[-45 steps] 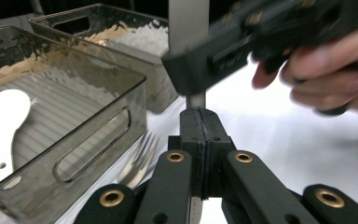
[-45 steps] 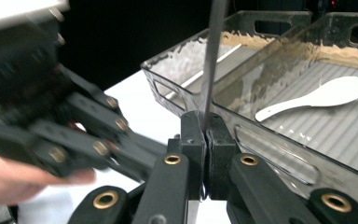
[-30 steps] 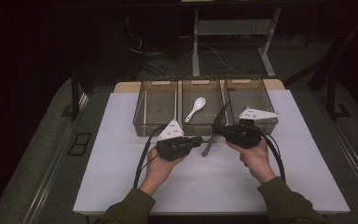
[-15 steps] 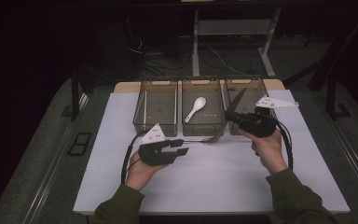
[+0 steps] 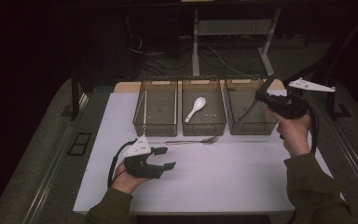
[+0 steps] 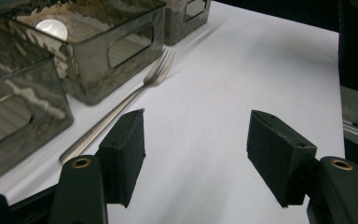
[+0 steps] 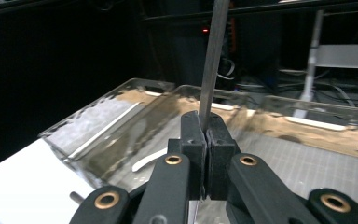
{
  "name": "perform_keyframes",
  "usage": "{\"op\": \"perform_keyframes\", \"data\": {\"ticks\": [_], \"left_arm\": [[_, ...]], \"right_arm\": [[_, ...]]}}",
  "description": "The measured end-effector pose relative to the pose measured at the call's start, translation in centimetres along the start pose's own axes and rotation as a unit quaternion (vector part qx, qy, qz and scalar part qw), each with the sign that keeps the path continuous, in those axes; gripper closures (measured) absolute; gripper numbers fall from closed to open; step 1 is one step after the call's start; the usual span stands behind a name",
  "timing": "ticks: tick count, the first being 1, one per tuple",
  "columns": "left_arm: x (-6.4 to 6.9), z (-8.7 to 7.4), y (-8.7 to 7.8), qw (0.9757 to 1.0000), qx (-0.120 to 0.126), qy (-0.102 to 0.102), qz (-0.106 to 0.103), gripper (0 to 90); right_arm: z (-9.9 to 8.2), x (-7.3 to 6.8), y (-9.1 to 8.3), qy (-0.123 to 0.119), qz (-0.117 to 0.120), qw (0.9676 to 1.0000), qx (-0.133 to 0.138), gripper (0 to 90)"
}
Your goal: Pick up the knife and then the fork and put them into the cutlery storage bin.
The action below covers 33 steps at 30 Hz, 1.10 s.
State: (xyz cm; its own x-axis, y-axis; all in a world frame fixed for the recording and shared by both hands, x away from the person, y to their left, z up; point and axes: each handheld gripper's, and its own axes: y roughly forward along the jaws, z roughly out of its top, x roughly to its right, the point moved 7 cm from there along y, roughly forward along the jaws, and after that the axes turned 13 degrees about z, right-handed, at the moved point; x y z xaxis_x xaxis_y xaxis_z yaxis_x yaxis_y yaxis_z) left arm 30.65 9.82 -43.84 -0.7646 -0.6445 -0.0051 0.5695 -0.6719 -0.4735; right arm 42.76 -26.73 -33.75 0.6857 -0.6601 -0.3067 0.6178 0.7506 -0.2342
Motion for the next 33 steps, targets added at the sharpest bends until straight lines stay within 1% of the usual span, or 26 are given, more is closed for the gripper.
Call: {"op": "perform_keyframes", "data": {"ticks": [4,6,8,10,13,18,22,25,31,33], "left_arm": [[-0.3,-0.8,-0.6,1.0,-0.004,-0.003,0.005,31.8],[-0.4,-1.1,-0.7,1.0,-0.006,-0.007,0.003,30.9],[-0.5,-1.1,-0.7,0.9999,-0.006,-0.01,0.005,29.9],[-0.5,-1.1,-0.7,0.9999,-0.005,-0.01,0.004,29.5],[-0.5,-1.1,-0.7,0.9999,-0.003,-0.011,0.002,29.2],[-0.6,-1.2,-0.7,0.9999,-0.006,-0.014,0.001,28.4],[-0.6,-1.2,-0.6,0.9998,-0.01,-0.017,0.0,28.0],[-0.6,-1.3,-0.6,0.9997,-0.012,-0.019,-0.001,27.6],[-0.6,-1.4,-0.5,0.9997,-0.016,-0.02,-0.003,26.3],[-0.6,-1.4,-0.5,0.9996,-0.017,-0.021,-0.003,25.5]], "right_arm": [[0.3,1.8,-0.5,0.002,-0.03,0.9995,-0.009,88.1],[0.3,2.6,-0.5,-0.003,-0.046,0.9987,-0.021,88.1],[0.3,3.2,-0.4,-0.005,-0.057,0.9978,-0.033,88.1],[0.2,3.8,-0.4,-0.008,-0.069,0.9964,-0.049,88.1],[-0.1,4.7,-0.5,-0.013,-0.086,0.9933,-0.076,88.2],[-1.0,5.9,-0.5,-0.014,-0.102,0.9881,-0.114,88.1],[-1.7,6.8,-0.5,-0.006,-0.112,0.9842,-0.137,88.1],[-2.3,7.5,-0.3,-0.004,-0.118,0.9809,-0.155,88.2],[-3.2,8.0,0.4,-0.003,-0.124,0.9751,-0.184,88.1],[-3.3,8.1,0.5,-0.004,-0.125,0.9748,-0.185,88.1]]}}
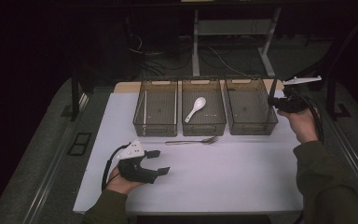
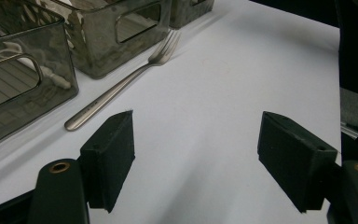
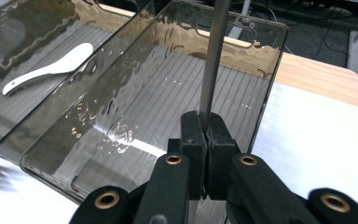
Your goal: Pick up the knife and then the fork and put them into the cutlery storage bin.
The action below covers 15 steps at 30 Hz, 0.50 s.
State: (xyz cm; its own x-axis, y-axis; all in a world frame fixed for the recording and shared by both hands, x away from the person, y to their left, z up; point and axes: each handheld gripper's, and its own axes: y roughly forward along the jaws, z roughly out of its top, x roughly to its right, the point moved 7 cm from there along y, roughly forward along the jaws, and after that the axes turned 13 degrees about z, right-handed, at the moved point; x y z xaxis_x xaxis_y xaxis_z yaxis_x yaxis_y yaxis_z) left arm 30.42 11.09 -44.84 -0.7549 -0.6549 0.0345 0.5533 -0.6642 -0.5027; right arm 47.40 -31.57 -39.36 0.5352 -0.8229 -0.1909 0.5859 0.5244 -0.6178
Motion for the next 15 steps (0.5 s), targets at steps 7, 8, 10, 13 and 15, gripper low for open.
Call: {"op": "perform_keyframes", "data": {"ticks": [7,8,10,13,15], "left_arm": [[0.0,-0.1,0.1,1.0,-0.002,-0.004,-0.001,24.0],[0.1,-0.1,0.1,1.0,-0.002,-0.003,-0.001,23.9],[0.1,0.0,0.1,1.0,-0.002,-0.003,-0.001,23.9],[0.0,-0.1,0.1,1.0,-0.004,-0.003,-0.002,23.7],[0.1,-0.1,0.1,1.0,-0.004,-0.003,-0.003,23.5]], "right_arm": [[0.5,-0.2,1.0,-0.008,-0.002,1.0,-0.004,88.0],[0.5,-0.3,1.3,-0.008,-0.002,1.0,-0.004,88.0],[0.7,-0.3,1.8,-0.009,-0.002,1.0,-0.003,88.0],[1.0,-0.3,2.6,-0.012,-0.004,0.9999,-0.005,87.9],[1.1,-0.2,3.1,-0.011,-0.003,0.9999,-0.008,87.8]]}}
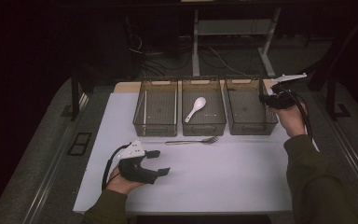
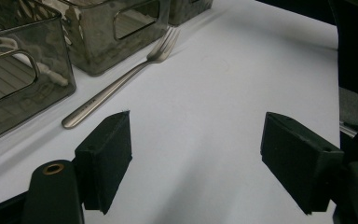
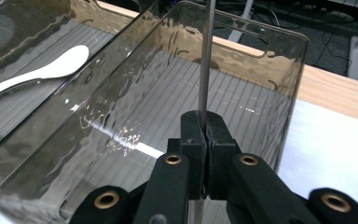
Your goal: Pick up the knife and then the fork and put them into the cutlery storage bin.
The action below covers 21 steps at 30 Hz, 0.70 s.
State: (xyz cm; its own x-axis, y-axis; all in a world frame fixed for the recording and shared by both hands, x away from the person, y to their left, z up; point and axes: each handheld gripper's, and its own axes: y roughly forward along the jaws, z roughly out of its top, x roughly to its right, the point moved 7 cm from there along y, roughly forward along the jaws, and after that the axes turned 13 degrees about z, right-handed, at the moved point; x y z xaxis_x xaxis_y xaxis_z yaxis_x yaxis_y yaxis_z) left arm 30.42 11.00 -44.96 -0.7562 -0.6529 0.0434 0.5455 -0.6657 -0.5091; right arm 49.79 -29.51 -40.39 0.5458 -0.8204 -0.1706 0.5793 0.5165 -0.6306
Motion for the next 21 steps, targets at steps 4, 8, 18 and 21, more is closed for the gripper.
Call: {"op": "perform_keyframes", "data": {"ticks": [4,8,18,21], "left_arm": [[0.0,0.0,0.1,1.0,-0.001,0.001,0.0,23.1],[0.0,0.0,0.1,1.0,0.0,0.001,0.001,22.7],[0.0,0.1,0.1,1.0,0.002,-0.001,-0.002,22.1],[0.0,0.1,0.0,1.0,0.003,-0.002,-0.002,21.5]], "right_arm": [[0.2,0.2,1.1,0.0,0.002,0.9999,-0.011,87.8],[-0.3,0.4,2.6,0.003,0.001,0.9996,-0.029,87.8],[-0.5,-0.1,5.2,-0.007,-0.003,0.9978,-0.066,85.9],[-1.0,-0.1,5.7,-0.006,-0.006,0.9963,-0.085,78.5]]}}
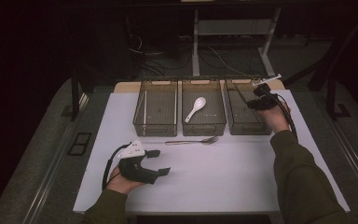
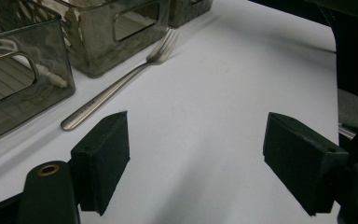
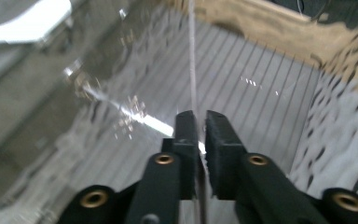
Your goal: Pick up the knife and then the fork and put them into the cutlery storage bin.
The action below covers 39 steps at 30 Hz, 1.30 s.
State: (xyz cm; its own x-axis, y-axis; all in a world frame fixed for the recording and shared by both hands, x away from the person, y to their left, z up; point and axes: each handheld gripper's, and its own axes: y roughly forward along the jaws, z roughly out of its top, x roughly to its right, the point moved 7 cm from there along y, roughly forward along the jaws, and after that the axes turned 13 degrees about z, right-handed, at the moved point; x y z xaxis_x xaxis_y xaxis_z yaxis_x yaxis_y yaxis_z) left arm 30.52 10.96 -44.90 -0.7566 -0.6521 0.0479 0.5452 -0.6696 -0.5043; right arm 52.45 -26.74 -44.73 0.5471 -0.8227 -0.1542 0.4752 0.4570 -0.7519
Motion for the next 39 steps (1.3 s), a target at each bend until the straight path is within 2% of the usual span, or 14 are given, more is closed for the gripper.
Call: {"op": "perform_keyframes", "data": {"ticks": [2,6,11,14,20,25,28,32,36,39], "left_arm": [[0.0,0.0,0.0,1.0,0.0,0.0,0.0,21.3],[0.0,0.0,0.1,1.0,-0.002,0.0,0.0,20.4],[0.0,-0.1,0.1,1.0,-0.004,0.0,0.002,19.8],[0.0,-0.1,0.1,1.0,-0.004,0.0,0.003,19.7],[0.0,-0.1,0.2,1.0,-0.005,-0.001,0.002,19.7],[0.1,-0.2,0.4,0.9999,-0.011,-0.001,-0.002,20.7],[0.1,-0.2,0.5,0.9999,-0.014,0.001,-0.002,21.1],[0.1,-0.2,0.7,0.9999,-0.014,0.001,0.0,23.2],[-0.2,-0.1,0.9,0.9998,-0.017,0.002,0.004,28.8],[-0.5,0.1,1.2,0.9997,-0.019,0.007,0.013,35.1]], "right_arm": [[-0.2,0.1,0.0,0.001,-0.005,1.0,-0.003,74.2],[0.0,0.1,-0.7,0.007,0.003,0.9999,0.01,68.2],[0.5,-0.6,-2.2,0.017,0.035,0.9985,0.038,56.6],[0.9,-1.5,-3.6,0.022,0.06,0.9955,0.069,47.3],[0.5,-4.1,-6.7,0.002,0.107,0.9876,0.115,38.4],[-0.8,-6.2,-8.4,-0.016,0.133,0.9825,0.129,33.1],[-1.9,-7.1,-9.0,-0.028,0.142,0.98,0.136,32.4],[-3.6,-8.2,-9.6,-0.032,0.15,0.9774,0.146,31.2],[-5.5,-9.4,-9.8,-0.033,0.168,0.9734,0.152,30.4],[-7.1,-10.3,-9.7,-0.035,0.176,0.9729,0.146,30.4]]}}
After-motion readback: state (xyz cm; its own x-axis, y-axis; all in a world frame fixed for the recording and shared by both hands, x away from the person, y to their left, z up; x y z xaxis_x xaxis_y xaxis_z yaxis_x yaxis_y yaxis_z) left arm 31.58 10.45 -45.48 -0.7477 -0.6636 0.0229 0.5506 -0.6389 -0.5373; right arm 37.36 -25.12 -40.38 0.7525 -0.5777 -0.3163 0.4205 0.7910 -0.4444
